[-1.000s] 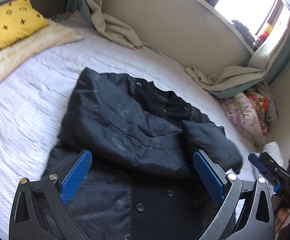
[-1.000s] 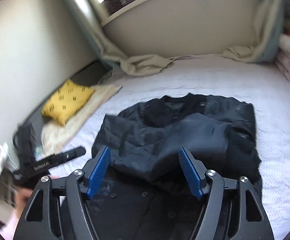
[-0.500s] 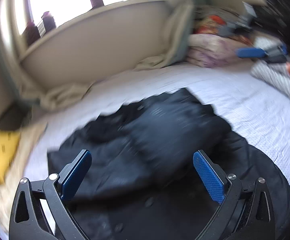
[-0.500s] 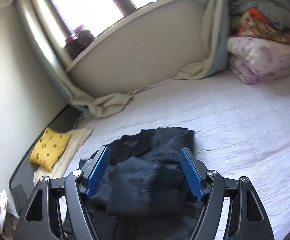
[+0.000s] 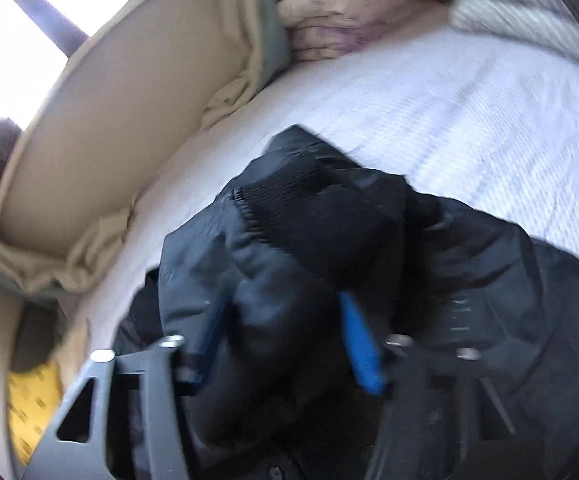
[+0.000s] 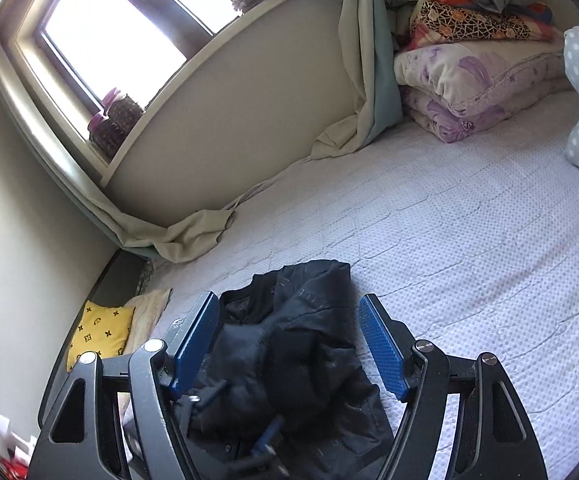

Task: Fold large clothes
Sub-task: 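Grasp the knit cuff with the left tool and tuck it onto the coat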

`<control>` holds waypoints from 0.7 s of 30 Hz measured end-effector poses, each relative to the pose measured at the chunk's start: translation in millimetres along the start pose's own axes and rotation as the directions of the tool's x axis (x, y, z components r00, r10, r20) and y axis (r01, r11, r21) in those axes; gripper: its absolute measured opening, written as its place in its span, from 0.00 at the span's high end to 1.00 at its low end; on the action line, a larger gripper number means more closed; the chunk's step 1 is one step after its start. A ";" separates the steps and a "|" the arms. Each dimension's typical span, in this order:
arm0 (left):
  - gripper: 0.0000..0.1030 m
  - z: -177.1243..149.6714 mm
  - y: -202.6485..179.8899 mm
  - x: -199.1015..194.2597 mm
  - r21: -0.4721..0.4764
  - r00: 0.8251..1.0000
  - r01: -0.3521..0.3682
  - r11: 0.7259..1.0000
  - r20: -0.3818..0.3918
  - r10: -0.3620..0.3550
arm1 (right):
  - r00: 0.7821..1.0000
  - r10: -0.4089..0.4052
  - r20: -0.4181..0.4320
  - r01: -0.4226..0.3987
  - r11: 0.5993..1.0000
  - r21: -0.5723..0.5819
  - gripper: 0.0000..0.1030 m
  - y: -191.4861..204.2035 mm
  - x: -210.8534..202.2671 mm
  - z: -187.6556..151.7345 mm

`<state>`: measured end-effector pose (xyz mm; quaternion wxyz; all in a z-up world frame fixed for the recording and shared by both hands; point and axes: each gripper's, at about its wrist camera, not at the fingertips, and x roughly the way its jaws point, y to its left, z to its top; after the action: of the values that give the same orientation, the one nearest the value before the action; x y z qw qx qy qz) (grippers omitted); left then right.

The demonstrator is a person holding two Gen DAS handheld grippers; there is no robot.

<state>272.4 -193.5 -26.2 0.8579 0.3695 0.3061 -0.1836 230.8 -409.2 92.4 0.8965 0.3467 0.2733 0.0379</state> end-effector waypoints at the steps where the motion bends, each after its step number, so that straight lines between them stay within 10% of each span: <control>1: 0.53 -3.1 14.1 0.1 -0.056 1.000 0.009 0.998 -0.001 -0.009 | 1.000 -0.003 -0.006 0.003 1.000 -0.004 0.31 1.3 2.1 -1.5; 4: 0.59 -18.2 64.2 -4.1 -0.254 0.999 0.052 0.966 0.015 -0.050 | 1.000 -0.014 -0.028 0.013 1.000 -0.029 0.31 8.6 10.9 -8.1; 10: 0.58 -75.3 153.4 -9.5 -0.569 0.990 0.137 0.811 0.067 -0.121 | 0.995 -0.039 -0.091 0.031 0.996 -0.085 0.31 22.5 34.3 -25.0; 14: 0.27 -118.3 183.8 -4.7 -0.679 0.990 0.131 0.723 0.052 -0.131 | 0.988 -0.067 -0.141 0.048 0.990 -0.135 0.31 31.7 51.1 -38.6; 21: 0.21 -178.7 221.8 -7.7 -0.817 0.976 0.193 0.544 0.100 -0.196 | 0.969 -0.120 -0.214 0.071 0.972 -0.224 0.31 42.9 78.9 -60.3</control>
<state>317.2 86.9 -1.8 0.9046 -0.1075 0.3966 -0.1133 271.8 -320.2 46.6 0.8925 0.2275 0.3844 0.0630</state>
